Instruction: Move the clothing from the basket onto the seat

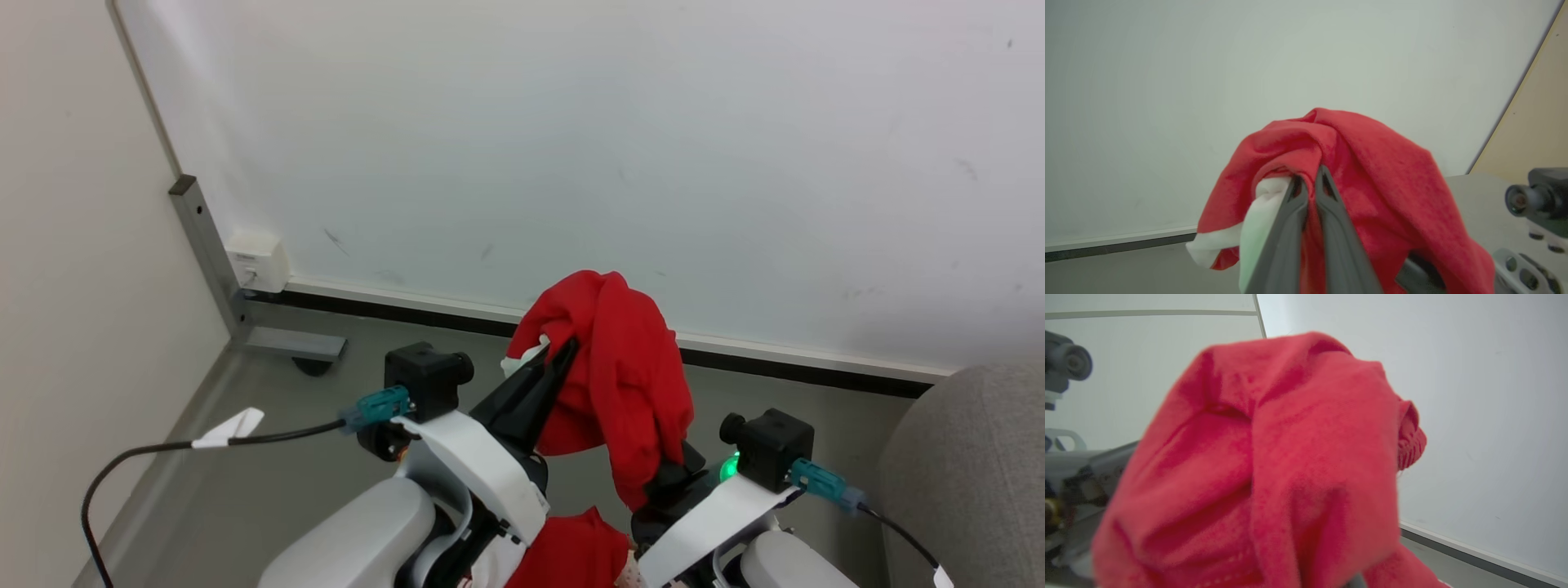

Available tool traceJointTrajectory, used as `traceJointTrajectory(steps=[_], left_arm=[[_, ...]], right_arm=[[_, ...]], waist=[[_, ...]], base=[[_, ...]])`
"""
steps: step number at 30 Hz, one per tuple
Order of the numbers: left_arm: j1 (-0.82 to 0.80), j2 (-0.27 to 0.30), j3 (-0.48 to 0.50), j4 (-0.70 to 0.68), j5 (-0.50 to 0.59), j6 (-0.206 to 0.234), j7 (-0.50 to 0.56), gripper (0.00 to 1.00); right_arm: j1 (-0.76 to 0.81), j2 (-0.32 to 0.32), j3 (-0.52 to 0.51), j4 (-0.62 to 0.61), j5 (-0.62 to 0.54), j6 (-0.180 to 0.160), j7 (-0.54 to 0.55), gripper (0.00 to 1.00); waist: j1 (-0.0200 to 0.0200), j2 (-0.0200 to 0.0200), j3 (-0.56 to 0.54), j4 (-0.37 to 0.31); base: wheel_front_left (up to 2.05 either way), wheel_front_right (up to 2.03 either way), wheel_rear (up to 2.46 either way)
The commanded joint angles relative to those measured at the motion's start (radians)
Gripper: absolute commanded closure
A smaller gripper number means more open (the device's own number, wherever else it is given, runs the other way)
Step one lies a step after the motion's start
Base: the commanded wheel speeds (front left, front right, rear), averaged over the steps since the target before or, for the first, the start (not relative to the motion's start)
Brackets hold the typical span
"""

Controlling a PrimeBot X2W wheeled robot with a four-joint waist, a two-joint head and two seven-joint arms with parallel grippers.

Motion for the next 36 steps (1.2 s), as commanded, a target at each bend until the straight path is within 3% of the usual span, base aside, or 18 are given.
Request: traceJointTrajectory(steps=[1, 2, 12, 23, 36], left_arm=[[0.014, 0.006, 0.001, -0.001, -0.01, 0.003, -0.003, 0.34], [0.018, 0.003, -0.001, -0.005, -0.013, 0.0, -0.005, 0.0], [0.044, 0.037, -0.019, -0.064, 0.015, -0.013, -0.023, 0.0], [0.063, 0.047, -0.024, -0.123, 0.046, -0.025, -0.052, 0.0], [0.069, 0.075, -0.024, -0.148, 0.097, -0.029, -0.064, 0.0]], right_arm=[[0.017, -0.004, -0.013, -0.009, -0.005, -0.002, -0.003, 1.0], [0.022, -0.007, -0.021, -0.016, -0.012, -0.002, -0.003, 1.0], [0.063, -0.045, -0.128, -0.089, -0.053, -0.002, -0.003, 1.0], [0.144, -0.119, -0.251, -0.203, -0.131, -0.002, -0.002, 1.0], [0.205, -0.144, -0.391, -0.325, -0.178, -0.002, 0.004, 1.0]], waist=[[0.0, 0.0, 0.005, -0.008], [0.0, 0.0, 0.007, -0.013], [0.0, 0.0, 0.042, -0.111], [0.0, 0.0, 0.094, -0.325], [0.0, 0.0, 0.131, -0.563]], base=[[0.0, 0.0, 0.0], [0.0, 0.0, 0.0], [0.0, 0.0, 0.0], [0.0, 0.0, 0.0], [0.0, 0.0, 0.0]])
